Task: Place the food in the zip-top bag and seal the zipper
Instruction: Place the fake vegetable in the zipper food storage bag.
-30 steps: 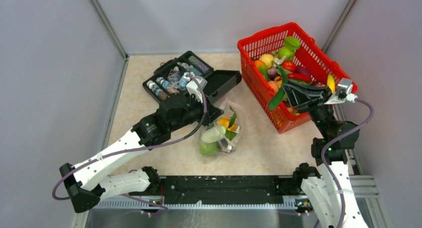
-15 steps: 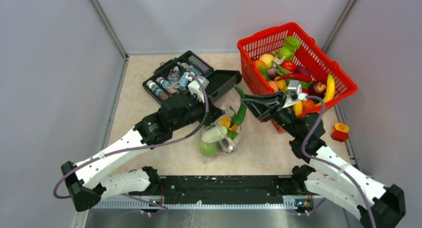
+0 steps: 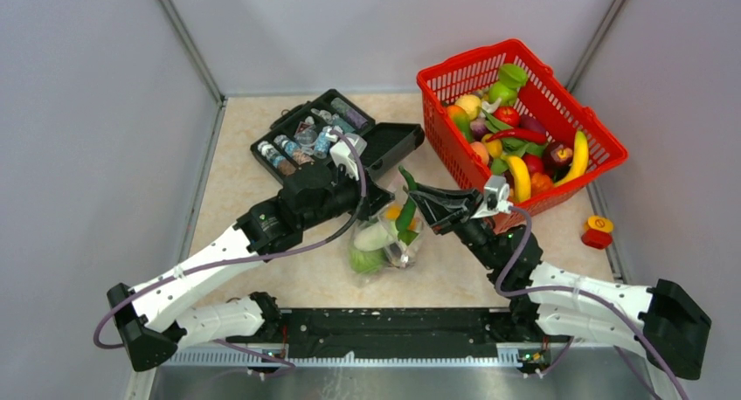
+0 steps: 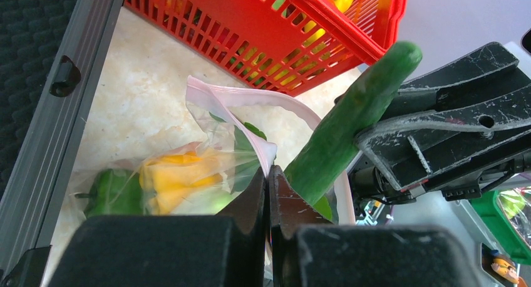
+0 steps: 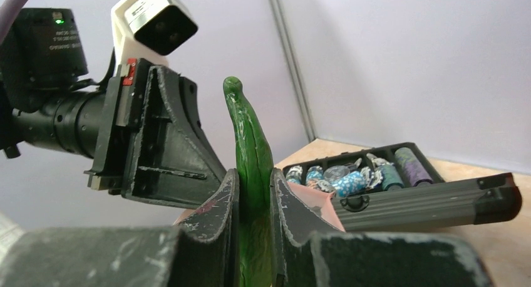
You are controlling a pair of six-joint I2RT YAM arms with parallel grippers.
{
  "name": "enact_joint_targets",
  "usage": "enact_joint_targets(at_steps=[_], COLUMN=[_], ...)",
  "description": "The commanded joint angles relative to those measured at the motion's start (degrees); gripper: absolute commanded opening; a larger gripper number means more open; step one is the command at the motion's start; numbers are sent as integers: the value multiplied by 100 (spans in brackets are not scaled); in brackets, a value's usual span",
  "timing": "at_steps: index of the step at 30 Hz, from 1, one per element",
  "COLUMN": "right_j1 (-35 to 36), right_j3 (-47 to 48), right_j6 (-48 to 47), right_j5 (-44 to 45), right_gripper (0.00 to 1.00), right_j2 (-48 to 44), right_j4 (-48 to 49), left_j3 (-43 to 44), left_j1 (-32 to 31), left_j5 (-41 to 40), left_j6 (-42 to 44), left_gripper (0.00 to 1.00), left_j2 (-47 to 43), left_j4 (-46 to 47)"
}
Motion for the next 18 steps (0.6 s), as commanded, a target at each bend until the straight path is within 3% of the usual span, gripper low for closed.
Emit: enact_joint_targets(at_steps=[1, 5, 8, 12, 15, 18], right_j1=[89, 87, 88, 95, 94, 94], right_j3=[112, 662, 920, 1102, 1140, 1208], right_j6=[-73, 349, 540, 645, 519, 285], right_j5=[279, -266, -584, -913, -1054, -833], right_gripper=[0, 3, 19, 49, 60, 62], right_j2=[-10, -199, -315, -536, -870, -1223], right_j4=[246, -1446, -2422, -3239, -3543, -3942], left_j3=[199, 200, 182, 173, 170, 156], left_j1=[-13, -13, -13, -13, -13, -13], left_j5=[-162, -199, -194, -199, -201, -202], left_j6=[99, 134, 139, 130, 127, 105], left_gripper=[0, 0, 0, 0, 0, 0], left_j2=[-183, -228, -273, -293, -300, -314], left_j4=[314, 300, 311, 329, 320, 317])
